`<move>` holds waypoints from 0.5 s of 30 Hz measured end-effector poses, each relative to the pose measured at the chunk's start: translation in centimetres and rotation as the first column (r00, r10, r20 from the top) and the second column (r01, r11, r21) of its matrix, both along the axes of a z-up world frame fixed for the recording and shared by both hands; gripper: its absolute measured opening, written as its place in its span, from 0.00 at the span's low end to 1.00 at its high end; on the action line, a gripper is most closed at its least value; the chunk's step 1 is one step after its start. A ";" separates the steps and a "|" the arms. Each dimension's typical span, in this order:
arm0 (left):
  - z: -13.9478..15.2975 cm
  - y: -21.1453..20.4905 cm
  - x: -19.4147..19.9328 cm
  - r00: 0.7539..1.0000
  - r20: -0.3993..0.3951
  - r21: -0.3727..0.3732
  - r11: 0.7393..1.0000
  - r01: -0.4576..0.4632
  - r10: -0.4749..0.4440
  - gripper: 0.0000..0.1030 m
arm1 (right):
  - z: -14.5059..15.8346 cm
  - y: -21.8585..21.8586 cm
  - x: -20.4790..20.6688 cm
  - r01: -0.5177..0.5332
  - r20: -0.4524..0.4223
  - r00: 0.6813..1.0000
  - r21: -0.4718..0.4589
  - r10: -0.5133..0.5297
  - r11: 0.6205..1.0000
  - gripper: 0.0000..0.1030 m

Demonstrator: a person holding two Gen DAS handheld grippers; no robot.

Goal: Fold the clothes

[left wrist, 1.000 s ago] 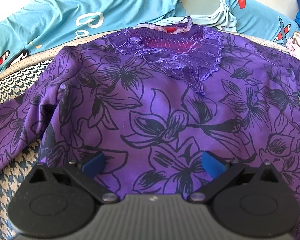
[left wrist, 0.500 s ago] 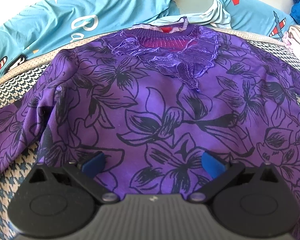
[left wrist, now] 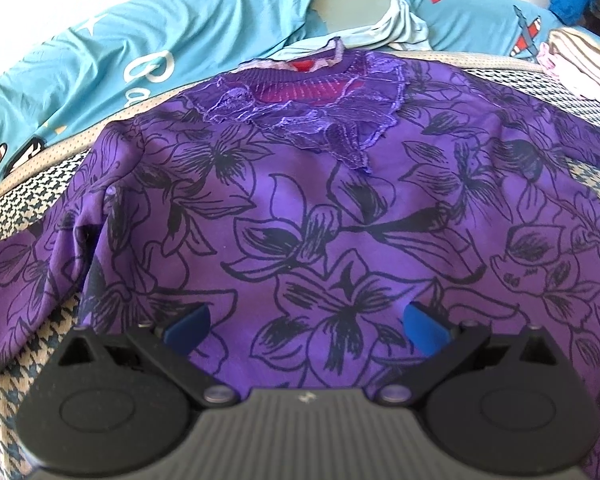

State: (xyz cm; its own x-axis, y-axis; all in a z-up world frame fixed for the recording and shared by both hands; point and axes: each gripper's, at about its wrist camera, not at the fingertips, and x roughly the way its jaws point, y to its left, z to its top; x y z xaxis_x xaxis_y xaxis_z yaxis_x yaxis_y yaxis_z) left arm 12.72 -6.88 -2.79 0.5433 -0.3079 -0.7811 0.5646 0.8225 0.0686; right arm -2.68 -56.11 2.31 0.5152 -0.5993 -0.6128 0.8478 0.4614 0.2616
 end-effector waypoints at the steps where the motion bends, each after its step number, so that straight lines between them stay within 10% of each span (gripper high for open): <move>1: 0.1 0.1 -0.1 1.000 0.001 -0.003 1.000 0.003 -0.003 1.00 | 0.0 0.2 0.0 -0.009 0.000 1.000 0.011 0.009 1.000 0.45; 15: 1.5 3.1 -0.9 0.999 0.006 -0.064 0.997 -0.036 0.036 1.00 | -0.1 6.4 -1.2 -0.252 -0.028 0.966 0.109 0.256 0.962 0.46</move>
State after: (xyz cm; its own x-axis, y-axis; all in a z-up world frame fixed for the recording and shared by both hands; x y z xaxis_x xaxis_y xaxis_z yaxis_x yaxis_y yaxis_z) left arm 11.82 -3.78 -1.26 0.5606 -0.3371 -0.7564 0.5344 0.8450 0.0195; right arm -3.90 -49.75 2.25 0.6149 -0.3837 -0.6889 0.7172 0.6353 0.2864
